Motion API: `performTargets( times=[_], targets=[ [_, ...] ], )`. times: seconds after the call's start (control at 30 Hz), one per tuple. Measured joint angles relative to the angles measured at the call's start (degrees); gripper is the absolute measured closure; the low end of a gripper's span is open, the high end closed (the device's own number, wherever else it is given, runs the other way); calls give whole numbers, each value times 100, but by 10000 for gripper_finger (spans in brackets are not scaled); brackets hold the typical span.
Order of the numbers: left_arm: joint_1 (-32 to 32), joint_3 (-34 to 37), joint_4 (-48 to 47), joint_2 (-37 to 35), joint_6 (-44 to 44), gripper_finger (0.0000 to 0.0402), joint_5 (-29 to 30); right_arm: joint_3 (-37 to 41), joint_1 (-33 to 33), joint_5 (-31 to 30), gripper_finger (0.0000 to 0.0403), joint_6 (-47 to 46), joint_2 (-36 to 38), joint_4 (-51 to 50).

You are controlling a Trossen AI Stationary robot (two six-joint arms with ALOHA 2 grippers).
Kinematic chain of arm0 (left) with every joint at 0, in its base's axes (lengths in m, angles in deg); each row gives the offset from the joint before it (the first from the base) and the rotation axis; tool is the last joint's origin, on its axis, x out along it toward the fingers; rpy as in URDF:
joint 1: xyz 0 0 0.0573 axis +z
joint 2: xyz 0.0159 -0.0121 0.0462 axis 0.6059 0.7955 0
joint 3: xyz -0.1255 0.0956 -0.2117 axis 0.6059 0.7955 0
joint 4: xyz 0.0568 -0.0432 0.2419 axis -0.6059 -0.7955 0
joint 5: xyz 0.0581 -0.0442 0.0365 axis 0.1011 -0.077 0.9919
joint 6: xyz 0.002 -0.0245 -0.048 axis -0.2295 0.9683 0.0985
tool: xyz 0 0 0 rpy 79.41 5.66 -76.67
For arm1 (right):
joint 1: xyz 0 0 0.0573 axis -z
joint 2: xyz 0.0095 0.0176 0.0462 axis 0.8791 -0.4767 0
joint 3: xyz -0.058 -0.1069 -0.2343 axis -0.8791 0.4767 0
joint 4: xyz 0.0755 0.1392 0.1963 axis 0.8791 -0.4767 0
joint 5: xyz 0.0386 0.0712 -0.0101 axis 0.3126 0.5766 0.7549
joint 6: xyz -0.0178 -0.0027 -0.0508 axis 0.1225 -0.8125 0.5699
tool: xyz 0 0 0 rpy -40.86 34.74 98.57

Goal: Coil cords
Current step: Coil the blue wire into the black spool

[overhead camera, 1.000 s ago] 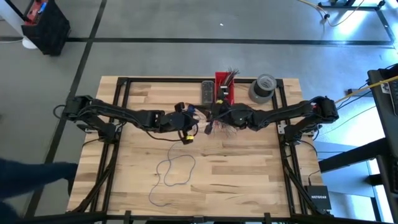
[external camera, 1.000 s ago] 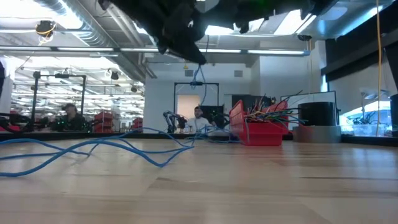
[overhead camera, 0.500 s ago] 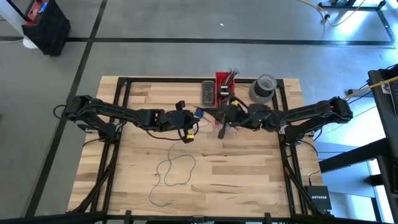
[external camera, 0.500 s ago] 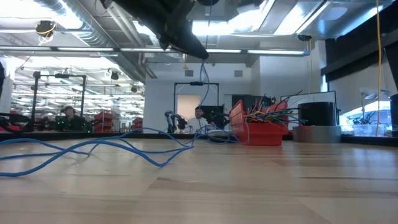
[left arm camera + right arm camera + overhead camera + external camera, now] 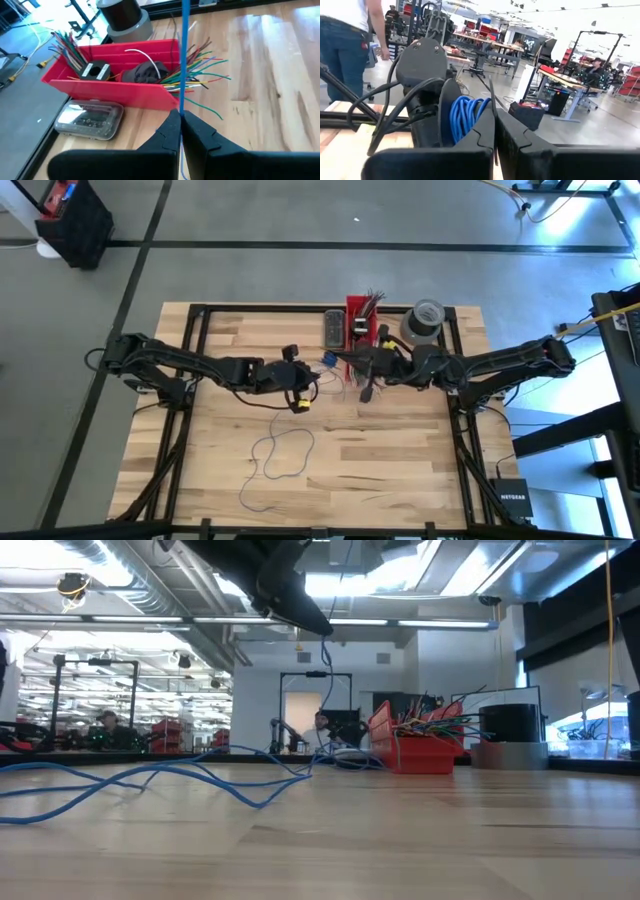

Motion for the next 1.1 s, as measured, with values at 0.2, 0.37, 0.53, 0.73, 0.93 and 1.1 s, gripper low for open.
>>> performTargets(
  times=[0.2,0.37,0.53,0.73,0.93,1.1],
  targets=[
    [-18,2,70,144,-70,396,-361,0,0,27,395,66,178,117],
    [16,8,157,485,-286,396,-403,-10,0,111,395,183,387,369],
    [88,76,14,945,-523,396,-440,-90,-4,135,395,201,749,590],
    [219,65,-91,1296,-792,396,-441,-61,-4,192,395,217,1033,327],
    [171,-168,-414,934,-519,388,-331,-50,-2,78,395,216,1012,-200],
    [75,-205,-192,600,-48,342,-328,-59,0,35,395,210,1027,-263]
  ],
)
